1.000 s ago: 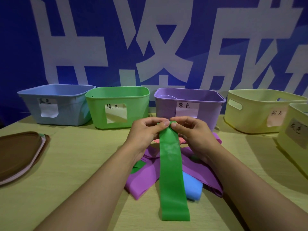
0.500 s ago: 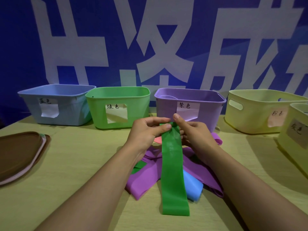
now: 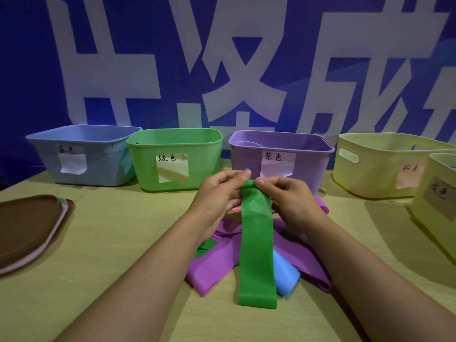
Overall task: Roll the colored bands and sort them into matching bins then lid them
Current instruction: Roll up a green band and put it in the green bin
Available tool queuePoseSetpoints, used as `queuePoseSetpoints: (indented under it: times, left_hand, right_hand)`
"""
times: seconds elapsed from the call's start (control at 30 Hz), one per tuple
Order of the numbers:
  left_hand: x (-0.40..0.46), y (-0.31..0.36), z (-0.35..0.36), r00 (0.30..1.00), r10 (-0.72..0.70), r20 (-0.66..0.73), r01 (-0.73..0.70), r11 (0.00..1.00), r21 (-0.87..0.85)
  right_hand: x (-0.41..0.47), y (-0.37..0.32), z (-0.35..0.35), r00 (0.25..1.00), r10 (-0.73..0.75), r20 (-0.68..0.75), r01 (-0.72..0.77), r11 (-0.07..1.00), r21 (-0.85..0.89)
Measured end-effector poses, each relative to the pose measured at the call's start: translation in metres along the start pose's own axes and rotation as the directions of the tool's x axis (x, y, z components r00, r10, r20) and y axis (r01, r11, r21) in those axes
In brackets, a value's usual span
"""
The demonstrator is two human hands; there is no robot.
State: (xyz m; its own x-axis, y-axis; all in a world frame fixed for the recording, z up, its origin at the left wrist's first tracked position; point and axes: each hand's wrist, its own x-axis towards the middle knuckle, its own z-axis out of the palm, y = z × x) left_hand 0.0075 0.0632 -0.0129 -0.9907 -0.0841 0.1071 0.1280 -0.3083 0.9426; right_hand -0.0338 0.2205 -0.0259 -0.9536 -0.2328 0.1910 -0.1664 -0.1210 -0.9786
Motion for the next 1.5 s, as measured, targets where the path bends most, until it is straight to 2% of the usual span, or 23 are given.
queuePoseSetpoints:
  times: [0.2, 0.7, 0.9, 1.03, 1.23, 1.33, 1.5]
  left_hand:
    - [0.0002, -0.006, -0.002, 0.997, -0.063, -0.036, 0.066, 0.992, 0.107]
    - [0.0046, -0.0061, -0.0086, 0.998, 0.05, -0.048, -0.044, 0.992, 0.12]
    - [0.0031, -0.0057, -0.0067, 0.998, 0.06, -0.027, -0.055, 0.988, 0.142]
    - [0.0031, -0.0057, -0.0074, 0.997, 0.072, -0.019, -0.068, 0.983, 0.172]
    - [0.0054, -0.008, -0.0092, 0.996, 0.087, -0.016, -0.081, 0.975, 0.209]
    - [0.0059, -0.008, -0.0095, 0.997, 0.069, -0.015, -0.066, 0.981, 0.182]
    - [0.0046, -0.0047, -0.0047, 0.999, 0.027, 0.02, -0.028, 0.999, 0.046]
  right_hand:
    - [0.0034, 0.0029, -0.0015, 1.0, -0.02, -0.003, 0.02, 1.0, 0.003]
    - [-0.0024, -0.0015, 0.0003, 0.999, 0.039, 0.038, -0.041, 0.998, 0.041]
    - [-0.002, -0.0015, 0.0012, 0.999, 0.049, -0.012, -0.049, 0.998, -0.051]
    - [-0.0036, -0.0015, -0.0011, 1.0, 0.029, 0.005, -0.028, 0.989, -0.145]
    - [-0.0002, 0.0019, -0.002, 1.0, 0.011, 0.007, -0.01, 0.991, -0.13]
    - [0.0015, 0.0031, -0.0019, 1.0, 0.002, 0.015, 0.0, 0.994, -0.108]
    - [0.0025, 0.0035, -0.0025, 0.999, -0.015, 0.034, 0.018, 0.996, -0.089]
